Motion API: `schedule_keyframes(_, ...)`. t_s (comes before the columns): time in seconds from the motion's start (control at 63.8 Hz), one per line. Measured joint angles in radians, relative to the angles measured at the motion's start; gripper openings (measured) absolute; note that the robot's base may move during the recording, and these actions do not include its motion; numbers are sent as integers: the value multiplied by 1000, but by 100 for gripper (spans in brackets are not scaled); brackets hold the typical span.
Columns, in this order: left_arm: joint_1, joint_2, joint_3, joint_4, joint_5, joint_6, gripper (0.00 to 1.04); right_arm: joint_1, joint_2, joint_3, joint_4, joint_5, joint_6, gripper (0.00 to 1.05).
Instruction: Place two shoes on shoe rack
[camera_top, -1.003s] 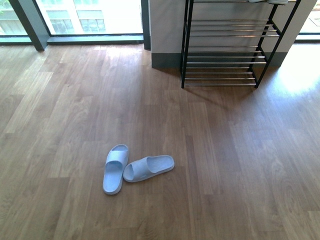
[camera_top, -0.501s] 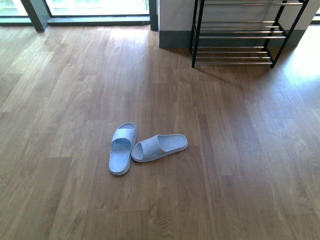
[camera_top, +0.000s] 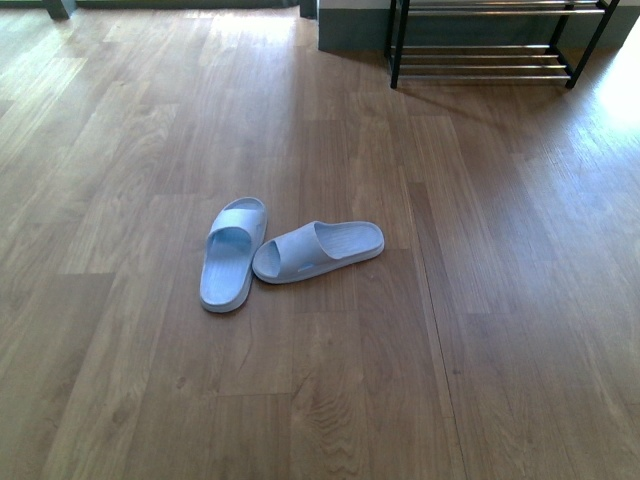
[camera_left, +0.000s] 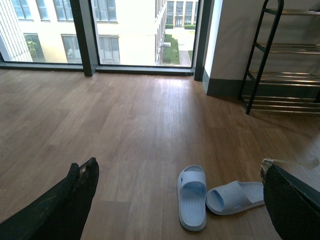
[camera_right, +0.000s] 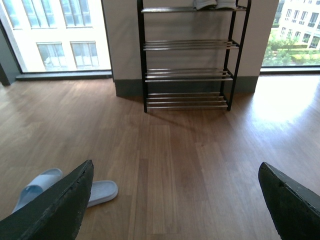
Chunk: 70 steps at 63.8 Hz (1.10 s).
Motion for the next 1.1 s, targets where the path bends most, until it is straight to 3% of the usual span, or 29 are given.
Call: schedule_keyframes(1.097, 0, 0, 0, 0, 0, 0, 95, 0, 0, 0, 0, 0, 0, 96)
